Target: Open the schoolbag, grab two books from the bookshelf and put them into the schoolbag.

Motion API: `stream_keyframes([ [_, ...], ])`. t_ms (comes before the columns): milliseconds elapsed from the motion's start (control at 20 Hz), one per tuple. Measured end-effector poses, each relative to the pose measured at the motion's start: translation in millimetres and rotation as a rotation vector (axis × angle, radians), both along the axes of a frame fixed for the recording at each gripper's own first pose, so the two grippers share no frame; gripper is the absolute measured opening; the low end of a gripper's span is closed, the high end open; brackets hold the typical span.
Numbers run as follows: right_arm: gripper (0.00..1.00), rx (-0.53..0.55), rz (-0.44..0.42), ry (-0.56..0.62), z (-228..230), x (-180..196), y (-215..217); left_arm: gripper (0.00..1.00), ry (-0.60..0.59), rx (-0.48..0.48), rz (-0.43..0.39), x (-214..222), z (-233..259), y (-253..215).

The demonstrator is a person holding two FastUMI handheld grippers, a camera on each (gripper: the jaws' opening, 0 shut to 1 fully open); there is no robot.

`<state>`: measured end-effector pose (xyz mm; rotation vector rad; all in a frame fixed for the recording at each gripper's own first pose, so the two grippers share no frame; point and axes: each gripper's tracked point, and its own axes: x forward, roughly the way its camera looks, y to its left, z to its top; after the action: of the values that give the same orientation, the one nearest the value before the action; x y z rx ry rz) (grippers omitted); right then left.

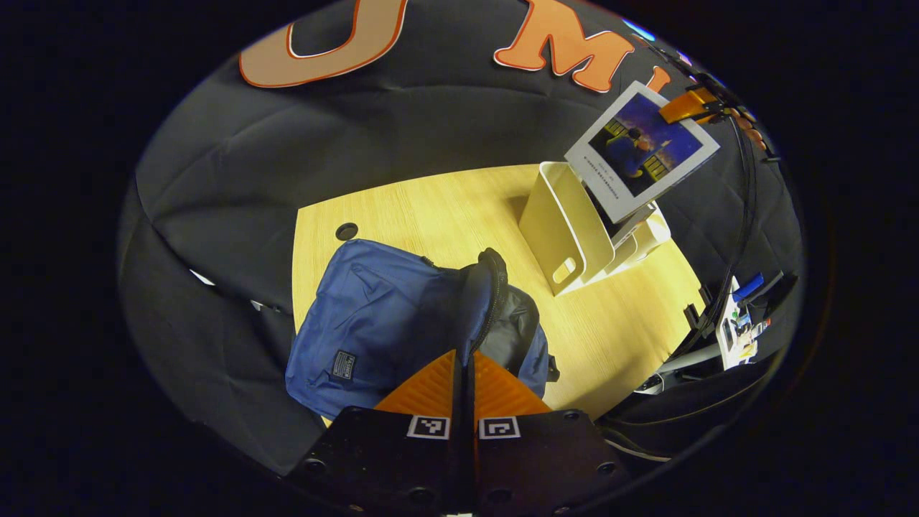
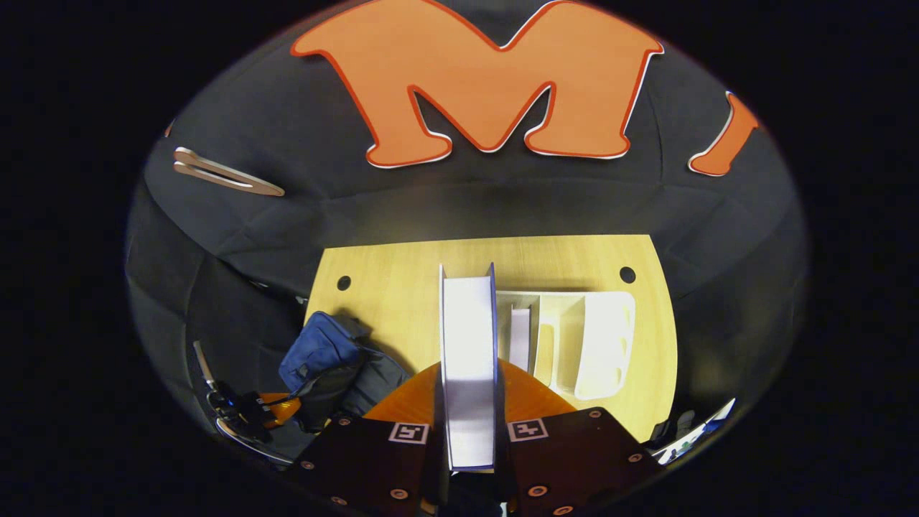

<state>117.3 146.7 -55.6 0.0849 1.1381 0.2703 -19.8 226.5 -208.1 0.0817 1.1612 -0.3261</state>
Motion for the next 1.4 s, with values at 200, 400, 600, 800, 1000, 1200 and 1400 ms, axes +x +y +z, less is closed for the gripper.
stream_keyframes([
  [200,0.25,0.068,0.002,-0.055,19,-17,4,0.01,0.006,-0.001,0.006,2,0,-1],
  [400,0.24,0.151,0.010,-0.068,15,-49,14,0.01,0.015,0.008,-0.005,1,-2,-2],
  [600,0.24,0.242,-0.003,-0.003,-25,-87,37,0.01,0.022,0.016,-0.009,1,-4,-3],
  [800,0.23,0.371,-0.030,0.069,-58,-120,59,0.01,0.021,0.047,-0.029,5,1,2],
  [1000,0.22,0.470,-0.056,0.096,-89,-138,78,0.01,0.014,0.084,-0.048,14,14,11],
  [1200,0.23,0.592,-0.100,0.132,-106,-156,96,0.01,0.009,0.090,-0.044,22,29,14],
  [1400,0.22,0.654,-0.134,0.119,-123,-164,118,0.01,0.008,0.117,-0.068,26,40,12],
])
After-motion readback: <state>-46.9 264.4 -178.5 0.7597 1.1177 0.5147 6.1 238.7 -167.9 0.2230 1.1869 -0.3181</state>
